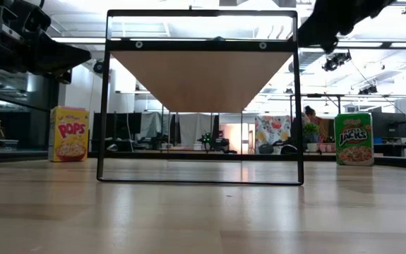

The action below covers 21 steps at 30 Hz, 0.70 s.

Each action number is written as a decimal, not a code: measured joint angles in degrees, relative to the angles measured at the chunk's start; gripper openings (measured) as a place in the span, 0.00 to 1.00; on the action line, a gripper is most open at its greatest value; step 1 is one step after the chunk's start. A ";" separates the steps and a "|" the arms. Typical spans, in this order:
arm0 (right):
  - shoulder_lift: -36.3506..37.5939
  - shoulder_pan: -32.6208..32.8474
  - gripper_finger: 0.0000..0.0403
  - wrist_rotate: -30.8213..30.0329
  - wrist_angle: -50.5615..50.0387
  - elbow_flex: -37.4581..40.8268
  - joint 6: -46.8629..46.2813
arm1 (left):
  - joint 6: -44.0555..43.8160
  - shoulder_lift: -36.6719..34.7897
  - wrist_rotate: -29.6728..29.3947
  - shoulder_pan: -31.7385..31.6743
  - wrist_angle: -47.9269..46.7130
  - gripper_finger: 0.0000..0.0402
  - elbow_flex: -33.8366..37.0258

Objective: Stack cereal on shelf
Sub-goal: Put the blue cereal box on the shelf

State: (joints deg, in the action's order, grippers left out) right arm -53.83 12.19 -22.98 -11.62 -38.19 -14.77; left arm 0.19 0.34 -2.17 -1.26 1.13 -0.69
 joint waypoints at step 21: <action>-23.00 -13.60 0.00 -0.51 32.83 -0.64 13.74 | 0.00 0.00 0.02 0.00 0.00 0.01 -0.01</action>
State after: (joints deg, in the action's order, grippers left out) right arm -76.83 -1.41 -23.49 21.21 -38.83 -1.03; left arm 0.19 0.34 -2.15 -1.26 1.13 -0.70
